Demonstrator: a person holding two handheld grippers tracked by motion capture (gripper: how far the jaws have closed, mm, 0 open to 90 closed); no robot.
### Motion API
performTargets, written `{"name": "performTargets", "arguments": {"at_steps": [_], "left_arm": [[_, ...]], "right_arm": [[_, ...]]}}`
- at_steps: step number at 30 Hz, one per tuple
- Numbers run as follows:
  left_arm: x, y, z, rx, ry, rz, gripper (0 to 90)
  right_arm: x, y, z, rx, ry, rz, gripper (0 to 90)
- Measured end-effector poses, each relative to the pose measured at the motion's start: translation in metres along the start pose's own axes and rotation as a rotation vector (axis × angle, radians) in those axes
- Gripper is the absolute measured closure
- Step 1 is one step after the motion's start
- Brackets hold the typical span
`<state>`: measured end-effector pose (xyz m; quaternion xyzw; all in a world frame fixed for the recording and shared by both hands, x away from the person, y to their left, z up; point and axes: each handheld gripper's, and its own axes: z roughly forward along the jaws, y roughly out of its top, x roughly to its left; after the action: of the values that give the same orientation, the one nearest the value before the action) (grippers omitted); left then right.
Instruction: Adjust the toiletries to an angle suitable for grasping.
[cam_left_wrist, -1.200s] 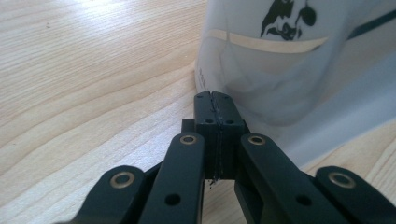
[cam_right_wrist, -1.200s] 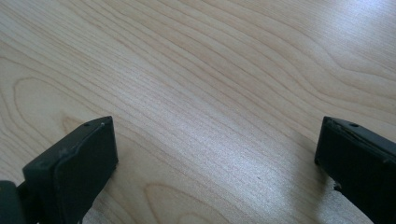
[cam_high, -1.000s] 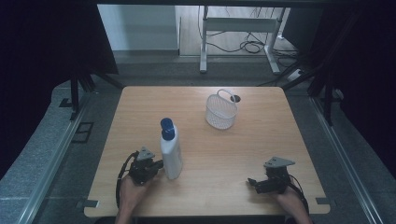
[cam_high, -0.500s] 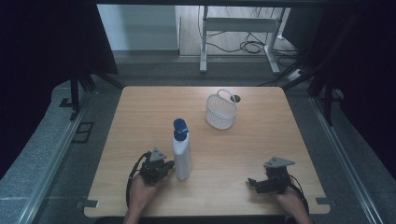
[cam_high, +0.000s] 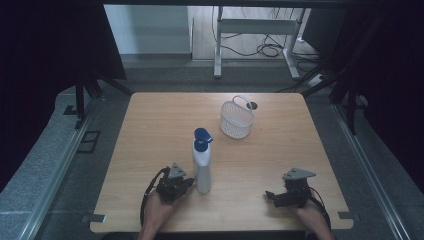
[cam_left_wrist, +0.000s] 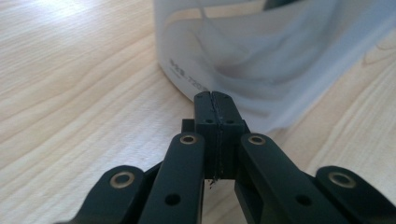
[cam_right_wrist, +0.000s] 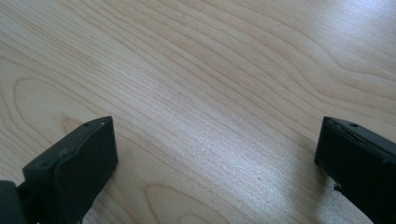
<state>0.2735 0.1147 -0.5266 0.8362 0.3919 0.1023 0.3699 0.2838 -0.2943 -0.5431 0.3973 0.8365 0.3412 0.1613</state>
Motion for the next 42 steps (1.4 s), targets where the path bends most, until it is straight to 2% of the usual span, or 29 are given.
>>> {"name": "performTargets", "arguments": {"at_steps": [5, 17, 22, 34, 39, 40, 41, 42], "left_arm": [[-0.009, 0.001, 0.002, -0.003, -0.025, 0.013, 89.1], [-0.018, 0.005, 0.007, -0.026, -0.069, 0.025, 89.1], [-0.024, 0.008, 0.012, -0.026, -0.074, 0.048, 89.1], [-0.032, 0.011, 0.018, -0.029, -0.075, 0.070, 89.0], [-0.031, 0.010, 0.014, -0.020, -0.076, 0.074, 81.7], [-0.031, 0.010, 0.014, -0.021, -0.076, 0.074, 77.5], [-0.032, 0.010, 0.013, -0.019, -0.074, 0.077, 77.5], [-0.032, 0.009, 0.012, -0.015, -0.072, 0.076, 72.5]], "right_arm": [[0.000, 0.000, 0.000, 0.000, 0.000, 0.000, 0.0], [0.000, 0.000, 0.000, 0.000, 0.001, 0.001, 0.0], [0.000, 0.000, 0.000, 0.000, 0.000, -0.001, 0.0], [0.000, 0.000, 0.000, 0.000, 0.000, 0.000, 0.0], [0.000, 0.000, 0.000, 0.000, 0.000, 0.000, 0.0], [0.000, 0.000, 0.000, 0.000, 0.000, 0.000, 0.0], [0.000, 0.000, 0.000, 0.000, 0.000, 0.000, 0.0], [0.000, 0.000, 0.000, 0.000, 0.000, 0.000, 0.0]]}}
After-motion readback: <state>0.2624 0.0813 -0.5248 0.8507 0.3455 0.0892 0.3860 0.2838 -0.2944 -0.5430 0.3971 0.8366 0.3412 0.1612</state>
